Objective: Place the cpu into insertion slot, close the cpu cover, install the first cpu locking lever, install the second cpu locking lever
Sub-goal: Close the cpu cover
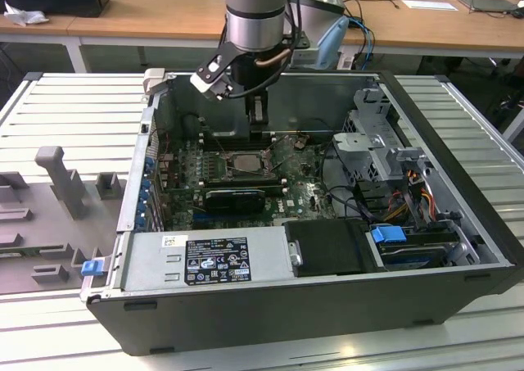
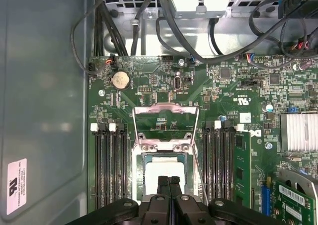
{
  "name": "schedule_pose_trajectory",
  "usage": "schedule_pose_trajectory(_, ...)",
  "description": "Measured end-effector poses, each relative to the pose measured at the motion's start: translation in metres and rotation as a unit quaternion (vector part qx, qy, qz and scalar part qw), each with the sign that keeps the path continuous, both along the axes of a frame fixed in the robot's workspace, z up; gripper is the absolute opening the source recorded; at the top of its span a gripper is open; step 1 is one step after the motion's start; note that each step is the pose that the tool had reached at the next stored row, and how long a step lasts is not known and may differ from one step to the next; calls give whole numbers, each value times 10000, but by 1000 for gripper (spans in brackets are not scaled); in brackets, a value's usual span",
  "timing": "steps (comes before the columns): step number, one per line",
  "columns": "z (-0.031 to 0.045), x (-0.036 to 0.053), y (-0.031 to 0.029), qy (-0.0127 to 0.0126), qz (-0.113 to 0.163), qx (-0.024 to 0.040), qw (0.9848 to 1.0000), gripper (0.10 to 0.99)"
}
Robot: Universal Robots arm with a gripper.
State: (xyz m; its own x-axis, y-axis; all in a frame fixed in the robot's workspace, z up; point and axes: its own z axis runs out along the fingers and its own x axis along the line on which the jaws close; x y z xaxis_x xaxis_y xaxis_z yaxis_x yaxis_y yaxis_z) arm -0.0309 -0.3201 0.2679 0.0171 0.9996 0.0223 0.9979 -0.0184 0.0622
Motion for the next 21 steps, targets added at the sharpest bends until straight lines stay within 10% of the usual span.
schedule_pose_trajectory(8,97,43,2,0,0,0,10000,106)
schedule_pose_trajectory(21,12,536,2,11,17,0,10000,106)
